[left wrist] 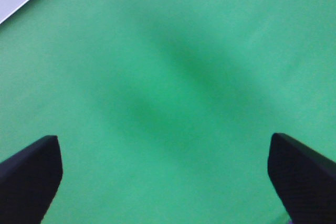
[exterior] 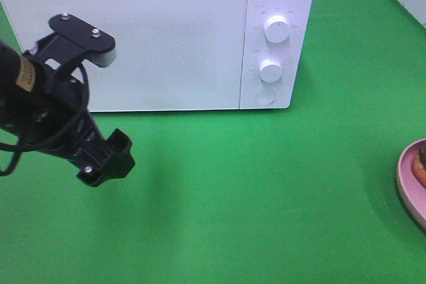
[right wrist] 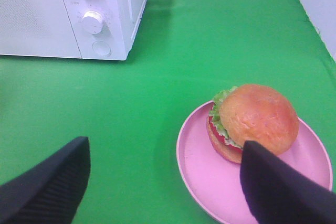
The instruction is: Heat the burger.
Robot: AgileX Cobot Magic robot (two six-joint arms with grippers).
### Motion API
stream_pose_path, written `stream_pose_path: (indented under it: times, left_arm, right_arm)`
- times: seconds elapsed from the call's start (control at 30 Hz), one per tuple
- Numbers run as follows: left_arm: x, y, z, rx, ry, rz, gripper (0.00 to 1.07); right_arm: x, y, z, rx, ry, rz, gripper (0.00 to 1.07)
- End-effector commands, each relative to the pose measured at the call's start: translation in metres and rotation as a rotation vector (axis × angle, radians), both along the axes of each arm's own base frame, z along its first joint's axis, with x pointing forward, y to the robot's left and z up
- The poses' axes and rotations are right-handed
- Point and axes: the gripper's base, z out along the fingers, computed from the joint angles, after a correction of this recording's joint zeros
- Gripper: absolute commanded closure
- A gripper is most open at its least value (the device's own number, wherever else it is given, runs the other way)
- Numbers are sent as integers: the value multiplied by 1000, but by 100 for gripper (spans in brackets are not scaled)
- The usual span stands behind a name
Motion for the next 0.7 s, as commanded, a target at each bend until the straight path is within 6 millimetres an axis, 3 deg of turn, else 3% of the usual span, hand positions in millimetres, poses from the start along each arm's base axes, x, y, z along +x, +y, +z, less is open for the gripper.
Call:
stream_pose_path:
  times: [0.03,0.1,0.2,0.23,0.27,0.3,0.33,0.4,0.43,0.53,0.7]
  left_arm:
    - [-11,11,13,27,15,12,7]
    - [-19,26,30,-1,13,97,7]
    - [-17,38,35,-5,23,164,7]
    - [-15,53,38,3,39,236,7]
    - [-15,53,38,3,39,236,7]
    - [-11,72,39,21,63,321,7]
    - [-11,72,39,21,63,321,7]
    - [-6,99,40,42,105,432,7]
    - [-6,99,40,42,105,432,7]
    - [-7,128,39,27,195,571,7]
    - [-12,146,40,-5,271,660,7]
  right_arm:
    - [-4,0,0,10,-31,-11,31]
    - [-4,0,0,10,-31,-11,31]
    - [-4,0,0,10,-31,-11,31]
    - [-4,0,0,10,-31,-11,31]
    - [-4,0,0,10,-31,-11,31]
    - [-4,0,0,10,-31,-11,31]
    - [-4,0,0,10,-31,-11,31]
    - [-4,0,0,10,-31,-11,31]
    - [-4,0,0,10,-31,-11,31]
    - [-4,0,0,10,-31,-11,31]
    - [-4,0,0,10,-31,-11,31]
